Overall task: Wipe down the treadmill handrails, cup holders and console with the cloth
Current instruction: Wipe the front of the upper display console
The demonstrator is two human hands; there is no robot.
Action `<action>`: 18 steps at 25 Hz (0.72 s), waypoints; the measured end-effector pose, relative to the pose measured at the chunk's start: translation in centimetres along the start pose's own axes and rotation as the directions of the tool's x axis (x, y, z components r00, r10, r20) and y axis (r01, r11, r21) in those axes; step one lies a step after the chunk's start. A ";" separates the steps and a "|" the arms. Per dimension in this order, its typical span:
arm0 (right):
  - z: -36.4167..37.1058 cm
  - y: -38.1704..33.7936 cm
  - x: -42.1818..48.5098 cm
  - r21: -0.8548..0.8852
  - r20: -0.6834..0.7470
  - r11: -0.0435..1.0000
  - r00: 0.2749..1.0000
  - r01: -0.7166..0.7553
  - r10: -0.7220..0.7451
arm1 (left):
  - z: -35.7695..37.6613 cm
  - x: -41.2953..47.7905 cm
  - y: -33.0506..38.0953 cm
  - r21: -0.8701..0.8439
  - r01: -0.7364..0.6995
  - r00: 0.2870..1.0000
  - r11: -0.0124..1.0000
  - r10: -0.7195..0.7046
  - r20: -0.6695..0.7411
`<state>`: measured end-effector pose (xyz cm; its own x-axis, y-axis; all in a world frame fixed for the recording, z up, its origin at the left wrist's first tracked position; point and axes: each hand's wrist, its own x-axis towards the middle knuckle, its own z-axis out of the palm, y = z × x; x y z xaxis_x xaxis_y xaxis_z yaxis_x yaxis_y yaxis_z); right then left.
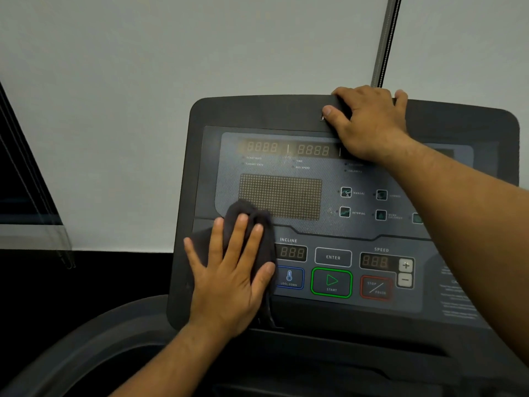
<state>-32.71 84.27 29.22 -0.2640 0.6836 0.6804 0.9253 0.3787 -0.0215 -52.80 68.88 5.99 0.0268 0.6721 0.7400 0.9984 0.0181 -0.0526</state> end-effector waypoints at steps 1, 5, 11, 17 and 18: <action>0.0 0.0 0.0 -0.002 -0.002 1.000 1.000 -0.001 0.001 | 0.0 0.1 -0.5 0.007 -0.016 1.000 1.000 0.016 0.016; -0.2 -0.1 0.1 0.002 0.017 1.000 1.000 -0.011 0.011 | -1.3 6.3 -3.2 0.065 -0.104 0.994 0.992 0.103 0.022; -0.1 -0.4 0.1 0.010 0.008 1.000 1.000 -0.022 0.022 | -3.1 14.3 -4.0 0.069 -0.091 0.996 0.994 0.090 0.014; -0.3 -0.3 0.1 0.008 0.016 1.000 1.000 -0.010 0.009 | -1.5 4.2 -2.9 0.038 -0.168 0.985 0.985 0.167 0.036; -0.2 -0.2 0.1 0.003 0.013 1.000 1.000 -0.011 0.011 | -1.1 1.9 -2.7 0.034 -0.210 0.976 0.977 0.207 0.059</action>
<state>-32.91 84.13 29.41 -0.2577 0.6956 0.6707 0.9271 0.3735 -0.0313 -55.37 69.28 8.27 0.2304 0.7036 0.6722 0.9684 -0.0980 -0.2293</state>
